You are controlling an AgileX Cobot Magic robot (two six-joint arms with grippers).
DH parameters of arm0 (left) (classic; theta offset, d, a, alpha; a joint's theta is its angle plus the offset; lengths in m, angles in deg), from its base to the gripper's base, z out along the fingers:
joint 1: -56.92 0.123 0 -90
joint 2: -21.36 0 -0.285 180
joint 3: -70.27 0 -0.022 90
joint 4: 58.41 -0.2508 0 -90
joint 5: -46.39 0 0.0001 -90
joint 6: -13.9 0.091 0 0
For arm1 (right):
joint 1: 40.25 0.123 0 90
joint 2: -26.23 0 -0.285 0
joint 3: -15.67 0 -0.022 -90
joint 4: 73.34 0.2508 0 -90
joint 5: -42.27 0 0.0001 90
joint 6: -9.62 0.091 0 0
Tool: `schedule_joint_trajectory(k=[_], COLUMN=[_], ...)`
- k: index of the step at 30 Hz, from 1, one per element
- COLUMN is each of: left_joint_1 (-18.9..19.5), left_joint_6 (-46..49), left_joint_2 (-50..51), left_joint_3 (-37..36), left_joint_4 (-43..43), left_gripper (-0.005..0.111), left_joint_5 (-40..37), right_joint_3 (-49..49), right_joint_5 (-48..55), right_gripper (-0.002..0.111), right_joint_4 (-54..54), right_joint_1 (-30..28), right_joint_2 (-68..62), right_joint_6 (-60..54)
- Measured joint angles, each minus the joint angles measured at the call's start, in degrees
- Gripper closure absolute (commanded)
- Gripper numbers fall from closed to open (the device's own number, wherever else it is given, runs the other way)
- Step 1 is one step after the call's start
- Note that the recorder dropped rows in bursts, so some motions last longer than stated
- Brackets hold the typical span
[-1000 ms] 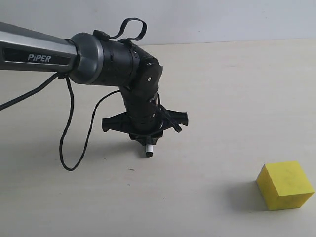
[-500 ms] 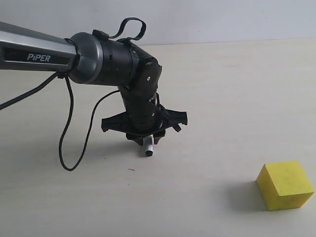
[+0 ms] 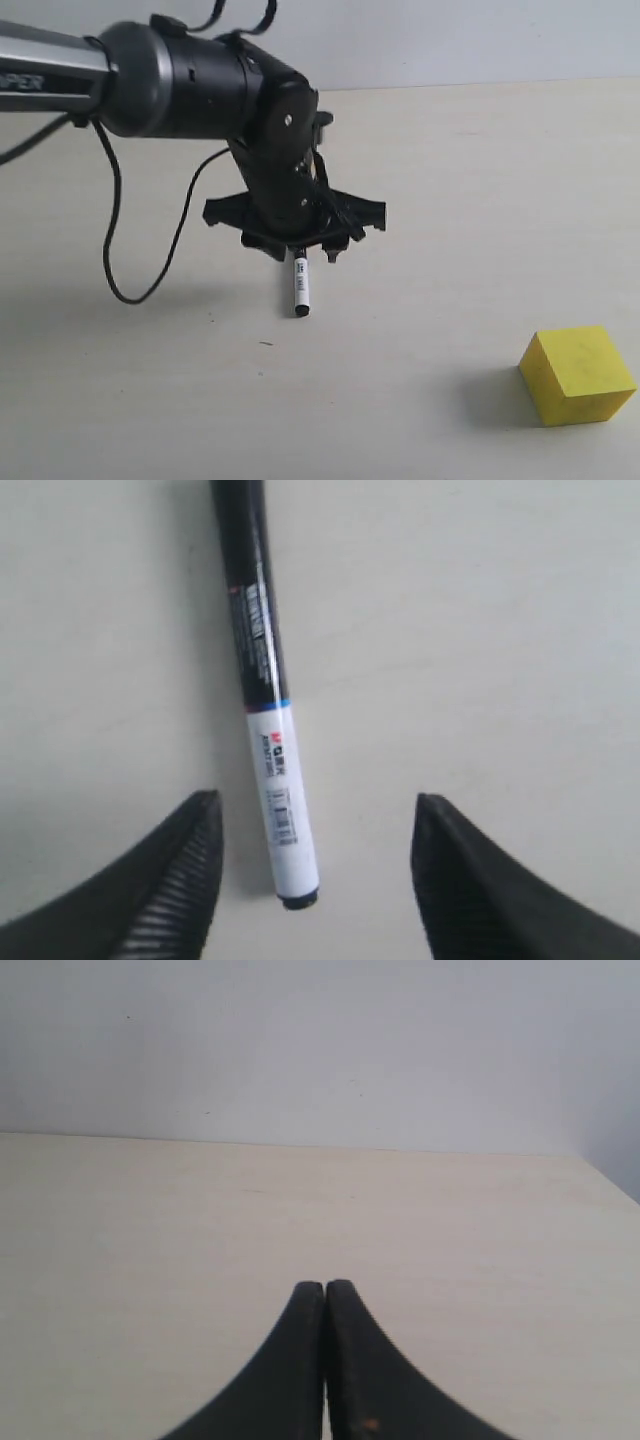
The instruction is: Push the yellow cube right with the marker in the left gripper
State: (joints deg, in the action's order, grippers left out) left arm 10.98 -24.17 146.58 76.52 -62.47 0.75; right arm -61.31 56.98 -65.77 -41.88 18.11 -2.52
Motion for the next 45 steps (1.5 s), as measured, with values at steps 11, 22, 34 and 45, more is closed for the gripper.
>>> schedule_joint_trajectory(k=[11, 22, 34, 45], left_joint_1=[-5.60, -3.92, -2.78, -2.70], left_joint_6=[6.13, 10.06, 12.37, 12.59], left_joint_2=[-19.51, -46.89, -63.33, -63.58], left_joint_3=[-14.17, -53.56, -65.77, -65.80], left_joint_4=[-6.49, -12.02, -12.43, -12.43], left_gripper=[0.107, 0.107, 0.107, 0.107], left_joint_5=[17.11, 65.01, 64.50, 64.50], right_joint_3=[0.00, 0.00, 0.00, 0.00], right_joint_5=[0.00, 0.00, 0.00, 0.00], right_gripper=[0.108, 0.108, 0.108, 0.108], right_joint_4=[0.00, 0.00, 0.00, 0.00], right_joint_1=[0.00, 0.00, 0.00, 0.00], right_joint_2=[0.00, 0.00, 0.00, 0.00], right_joint_6=[0.00, 0.00, 0.00, 0.00])
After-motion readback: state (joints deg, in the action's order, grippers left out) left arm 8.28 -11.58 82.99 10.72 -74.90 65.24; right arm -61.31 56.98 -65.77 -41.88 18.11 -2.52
